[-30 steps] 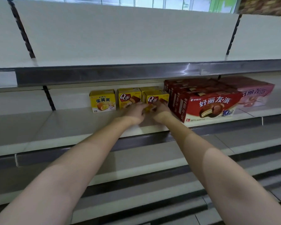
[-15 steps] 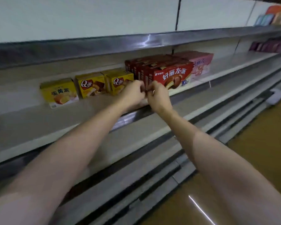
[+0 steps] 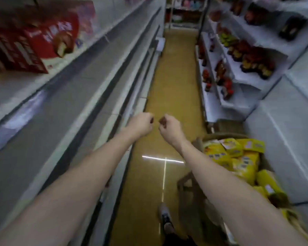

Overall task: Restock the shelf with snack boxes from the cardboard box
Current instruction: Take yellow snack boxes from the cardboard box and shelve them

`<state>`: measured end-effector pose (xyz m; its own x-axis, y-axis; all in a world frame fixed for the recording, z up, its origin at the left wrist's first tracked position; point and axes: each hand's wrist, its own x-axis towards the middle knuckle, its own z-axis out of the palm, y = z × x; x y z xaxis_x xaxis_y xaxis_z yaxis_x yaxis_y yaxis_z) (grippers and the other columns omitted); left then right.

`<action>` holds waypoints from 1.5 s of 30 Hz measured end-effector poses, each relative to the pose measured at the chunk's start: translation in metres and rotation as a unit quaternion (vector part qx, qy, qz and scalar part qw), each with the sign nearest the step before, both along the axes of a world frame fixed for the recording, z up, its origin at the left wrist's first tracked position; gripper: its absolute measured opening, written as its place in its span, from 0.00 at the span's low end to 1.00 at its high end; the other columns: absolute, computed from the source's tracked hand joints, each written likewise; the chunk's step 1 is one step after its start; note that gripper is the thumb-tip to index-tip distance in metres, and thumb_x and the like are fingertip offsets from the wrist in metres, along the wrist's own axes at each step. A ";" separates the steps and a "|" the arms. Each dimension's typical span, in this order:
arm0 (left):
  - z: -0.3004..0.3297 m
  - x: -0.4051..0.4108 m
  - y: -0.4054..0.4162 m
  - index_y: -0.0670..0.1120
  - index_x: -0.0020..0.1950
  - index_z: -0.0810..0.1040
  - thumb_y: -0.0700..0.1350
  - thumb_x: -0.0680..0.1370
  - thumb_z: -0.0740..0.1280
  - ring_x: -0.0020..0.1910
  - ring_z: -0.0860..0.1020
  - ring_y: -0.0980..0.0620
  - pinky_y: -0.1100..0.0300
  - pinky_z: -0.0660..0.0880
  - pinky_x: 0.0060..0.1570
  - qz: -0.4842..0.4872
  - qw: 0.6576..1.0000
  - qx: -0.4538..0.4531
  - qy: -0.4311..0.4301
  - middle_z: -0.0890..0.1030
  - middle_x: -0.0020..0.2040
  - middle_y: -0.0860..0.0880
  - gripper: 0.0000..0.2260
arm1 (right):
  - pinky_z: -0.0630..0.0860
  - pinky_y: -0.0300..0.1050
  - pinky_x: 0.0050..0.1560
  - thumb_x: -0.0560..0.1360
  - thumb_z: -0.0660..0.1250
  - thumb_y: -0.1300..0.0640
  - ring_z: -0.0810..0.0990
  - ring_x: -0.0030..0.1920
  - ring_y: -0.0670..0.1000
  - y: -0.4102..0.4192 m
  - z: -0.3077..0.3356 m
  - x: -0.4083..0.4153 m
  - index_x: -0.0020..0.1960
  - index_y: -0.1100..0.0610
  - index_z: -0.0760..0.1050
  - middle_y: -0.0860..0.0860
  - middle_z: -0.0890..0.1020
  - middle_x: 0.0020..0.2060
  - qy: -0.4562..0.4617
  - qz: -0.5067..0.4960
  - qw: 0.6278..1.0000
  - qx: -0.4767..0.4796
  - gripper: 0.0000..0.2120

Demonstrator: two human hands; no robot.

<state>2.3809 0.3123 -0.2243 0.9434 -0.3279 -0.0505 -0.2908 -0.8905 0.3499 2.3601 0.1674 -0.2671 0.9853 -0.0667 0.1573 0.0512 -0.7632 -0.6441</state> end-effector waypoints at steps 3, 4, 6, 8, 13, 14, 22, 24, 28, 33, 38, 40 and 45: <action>-0.044 -0.023 -0.059 0.49 0.47 0.76 0.42 0.73 0.65 0.51 0.80 0.42 0.50 0.77 0.54 -0.071 0.996 -0.013 0.061 0.81 0.49 0.44 0.05 | 0.73 0.51 0.49 0.73 0.65 0.61 0.79 0.49 0.62 -0.067 -0.043 -0.062 0.48 0.60 0.77 0.60 0.82 0.45 0.054 -0.097 0.994 -0.019 0.05; -0.054 -0.034 -0.083 0.48 0.48 0.77 0.42 0.73 0.65 0.50 0.80 0.42 0.52 0.78 0.51 -0.092 0.992 -0.020 0.078 0.81 0.49 0.44 0.06 | 0.73 0.51 0.49 0.73 0.65 0.61 0.79 0.49 0.62 -0.090 -0.055 -0.085 0.48 0.59 0.77 0.60 0.82 0.45 0.069 -0.133 0.989 -0.017 0.04; -0.070 -0.057 -0.126 0.47 0.49 0.79 0.42 0.73 0.65 0.48 0.79 0.43 0.53 0.77 0.46 -0.142 0.983 -0.033 0.109 0.82 0.48 0.45 0.07 | 0.73 0.51 0.50 0.73 0.66 0.62 0.79 0.51 0.62 -0.128 -0.072 -0.130 0.48 0.59 0.77 0.59 0.81 0.46 0.096 -0.199 0.975 -0.010 0.05; -0.085 -0.079 -0.166 0.46 0.48 0.79 0.42 0.73 0.65 0.45 0.80 0.44 0.50 0.78 0.44 -0.194 0.972 -0.050 0.127 0.82 0.46 0.45 0.06 | 0.73 0.51 0.51 0.73 0.66 0.62 0.78 0.51 0.60 -0.163 -0.085 -0.171 0.49 0.59 0.77 0.58 0.81 0.47 0.121 -0.259 0.958 -0.012 0.06; -0.114 -0.109 -0.245 0.42 0.56 0.79 0.41 0.74 0.66 0.54 0.79 0.41 0.48 0.78 0.50 -0.275 0.952 -0.037 0.127 0.82 0.53 0.42 0.11 | 0.77 0.51 0.51 0.74 0.67 0.58 0.80 0.52 0.57 -0.227 -0.112 -0.231 0.53 0.55 0.77 0.54 0.81 0.50 0.180 -0.344 0.922 0.012 0.08; -0.115 -0.113 -0.255 0.42 0.54 0.78 0.41 0.74 0.66 0.53 0.79 0.41 0.49 0.78 0.48 -0.280 0.951 -0.038 0.130 0.82 0.53 0.42 0.10 | 0.78 0.52 0.53 0.75 0.68 0.58 0.80 0.53 0.56 -0.235 -0.118 -0.237 0.55 0.54 0.77 0.54 0.81 0.51 0.187 -0.347 0.919 0.022 0.09; -0.146 -0.115 -0.299 0.44 0.52 0.78 0.38 0.75 0.63 0.49 0.78 0.44 0.57 0.70 0.39 -0.243 0.960 -0.026 0.139 0.80 0.50 0.45 0.08 | 0.77 0.47 0.53 0.77 0.68 0.59 0.81 0.54 0.54 -0.276 -0.149 -0.223 0.59 0.58 0.78 0.53 0.82 0.53 0.178 -0.361 0.910 0.100 0.11; -0.151 -0.105 -0.310 0.43 0.49 0.77 0.39 0.74 0.63 0.48 0.78 0.43 0.55 0.73 0.39 -0.231 0.963 -0.017 0.137 0.81 0.48 0.45 0.06 | 0.78 0.47 0.54 0.76 0.68 0.62 0.81 0.54 0.54 -0.288 -0.153 -0.212 0.58 0.58 0.79 0.54 0.82 0.53 0.161 -0.369 0.906 0.132 0.11; -0.154 -0.103 -0.334 0.45 0.53 0.77 0.38 0.75 0.63 0.51 0.78 0.44 0.54 0.75 0.45 -0.263 0.955 -0.011 0.140 0.80 0.51 0.45 0.08 | 0.72 0.42 0.49 0.75 0.69 0.62 0.79 0.53 0.53 -0.317 -0.157 -0.213 0.57 0.58 0.78 0.53 0.82 0.52 0.154 -0.396 0.892 0.151 0.11; -0.166 -0.133 -0.374 0.44 0.59 0.77 0.41 0.79 0.63 0.50 0.78 0.45 0.47 0.78 0.47 -0.336 0.923 0.011 0.187 0.80 0.53 0.46 0.09 | 0.73 0.44 0.49 0.75 0.67 0.61 0.78 0.50 0.51 -0.352 -0.161 -0.249 0.55 0.55 0.77 0.52 0.79 0.51 0.176 -0.408 0.885 0.137 0.09; -0.187 -0.183 -0.393 0.46 0.55 0.76 0.45 0.78 0.66 0.53 0.78 0.44 0.48 0.78 0.48 -0.404 0.877 0.049 0.256 0.80 0.52 0.46 0.08 | 0.75 0.44 0.47 0.74 0.68 0.62 0.80 0.49 0.53 -0.354 -0.168 -0.302 0.55 0.57 0.78 0.53 0.81 0.48 0.211 -0.429 0.868 0.135 0.09; -0.191 -0.193 -0.394 0.46 0.57 0.74 0.47 0.77 0.67 0.55 0.77 0.44 0.48 0.77 0.50 -0.439 0.851 0.105 0.268 0.78 0.55 0.46 0.10 | 0.74 0.42 0.46 0.75 0.68 0.61 0.80 0.49 0.53 -0.343 -0.167 -0.317 0.56 0.58 0.79 0.53 0.81 0.49 0.219 -0.430 0.861 0.162 0.11; -0.206 -0.206 -0.373 0.46 0.69 0.68 0.54 0.75 0.72 0.59 0.72 0.43 0.49 0.73 0.56 -0.483 0.797 0.266 0.244 0.70 0.62 0.43 0.27 | 0.66 0.41 0.43 0.74 0.72 0.50 0.76 0.50 0.52 -0.296 -0.182 -0.335 0.52 0.51 0.79 0.54 0.79 0.50 0.352 -0.288 0.873 0.177 0.09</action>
<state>2.1750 -0.0610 -0.4300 0.0883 -0.6990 -0.7096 -0.8763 -0.3933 0.2784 2.0255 -0.1286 -0.4494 0.6158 -0.5051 -0.6047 -0.7793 -0.2773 -0.5619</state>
